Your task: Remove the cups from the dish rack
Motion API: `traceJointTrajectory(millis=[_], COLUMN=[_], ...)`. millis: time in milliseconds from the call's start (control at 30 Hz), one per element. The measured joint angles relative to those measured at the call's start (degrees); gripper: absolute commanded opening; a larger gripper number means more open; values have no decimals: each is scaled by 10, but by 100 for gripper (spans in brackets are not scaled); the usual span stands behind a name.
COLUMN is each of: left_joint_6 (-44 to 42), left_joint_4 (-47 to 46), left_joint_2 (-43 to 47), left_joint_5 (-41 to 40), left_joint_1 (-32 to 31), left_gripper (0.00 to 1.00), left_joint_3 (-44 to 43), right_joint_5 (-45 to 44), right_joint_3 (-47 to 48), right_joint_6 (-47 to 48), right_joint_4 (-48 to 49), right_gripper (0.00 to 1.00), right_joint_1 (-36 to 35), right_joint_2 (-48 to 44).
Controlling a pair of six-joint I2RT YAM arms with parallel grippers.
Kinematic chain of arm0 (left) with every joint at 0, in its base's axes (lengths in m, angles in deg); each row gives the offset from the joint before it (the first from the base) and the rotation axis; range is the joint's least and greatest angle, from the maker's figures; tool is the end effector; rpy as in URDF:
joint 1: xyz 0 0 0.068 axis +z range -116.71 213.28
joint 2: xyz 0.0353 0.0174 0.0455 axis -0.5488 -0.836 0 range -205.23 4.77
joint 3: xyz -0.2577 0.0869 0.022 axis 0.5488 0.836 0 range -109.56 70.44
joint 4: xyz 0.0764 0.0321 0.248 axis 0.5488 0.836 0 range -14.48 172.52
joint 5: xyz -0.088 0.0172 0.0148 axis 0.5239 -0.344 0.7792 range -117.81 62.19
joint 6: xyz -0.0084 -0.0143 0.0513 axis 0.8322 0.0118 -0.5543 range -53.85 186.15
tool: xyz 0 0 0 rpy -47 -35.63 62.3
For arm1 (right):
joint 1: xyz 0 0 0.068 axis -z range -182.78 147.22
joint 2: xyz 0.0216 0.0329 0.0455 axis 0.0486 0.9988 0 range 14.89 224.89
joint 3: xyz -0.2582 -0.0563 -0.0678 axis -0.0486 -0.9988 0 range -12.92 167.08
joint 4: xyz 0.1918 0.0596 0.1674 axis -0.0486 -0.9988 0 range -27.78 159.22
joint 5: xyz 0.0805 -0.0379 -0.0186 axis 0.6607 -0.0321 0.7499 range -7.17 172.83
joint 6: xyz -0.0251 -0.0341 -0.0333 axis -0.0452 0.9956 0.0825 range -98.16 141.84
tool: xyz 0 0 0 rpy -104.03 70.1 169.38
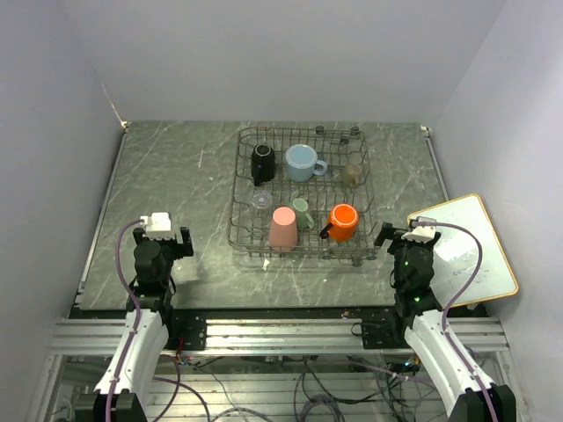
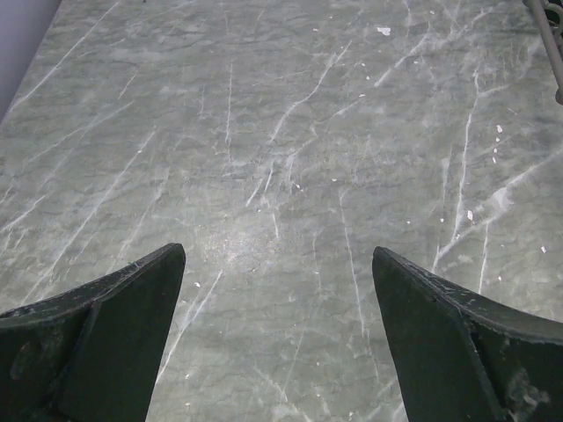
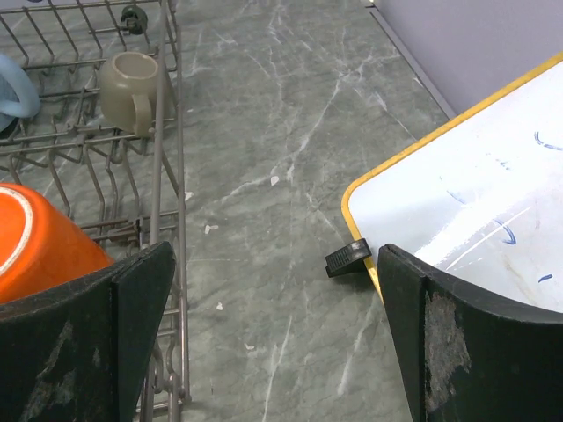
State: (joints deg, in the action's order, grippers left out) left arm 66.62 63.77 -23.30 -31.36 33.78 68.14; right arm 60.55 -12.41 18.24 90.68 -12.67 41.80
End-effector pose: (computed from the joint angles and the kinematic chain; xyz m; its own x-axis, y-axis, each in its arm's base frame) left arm 0.1400 0.0035 0.1588 -0.2417 -0.0103 -0.9703 -0.0707 0.9975 0.0070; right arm 0.1375 0.0103 0.1687 -0.0714 0.0465 -0.9964 0.2182 0.9754 0.0299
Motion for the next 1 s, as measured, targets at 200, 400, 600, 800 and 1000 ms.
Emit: traceJointTrajectory(millis=[200, 400, 600, 800, 1000], left_joint_6=[0, 0, 0, -9, -37], left_joint_4=[0, 0, 0, 32, 77], left_joint_2=[0, 0, 0, -2, -83], left_joint_5=[0, 0, 1, 36, 70], left_joint_1=[0, 0, 0, 0, 0], left_gripper=[99, 99, 99, 99, 99], left_joint_3=[0, 0, 0, -31, -162], right_joint_5=[0, 0, 0, 1, -105], right_joint_3=[0, 0, 0, 42, 203], right_joint_6=[0, 0, 0, -12, -173], right_joint_4=[0, 0, -2, -90, -224], right_gripper=[100, 100, 100, 100, 100], right_joint_1=[0, 0, 0, 0, -1], right_joint_2=[-3, -3, -2, 10, 47])
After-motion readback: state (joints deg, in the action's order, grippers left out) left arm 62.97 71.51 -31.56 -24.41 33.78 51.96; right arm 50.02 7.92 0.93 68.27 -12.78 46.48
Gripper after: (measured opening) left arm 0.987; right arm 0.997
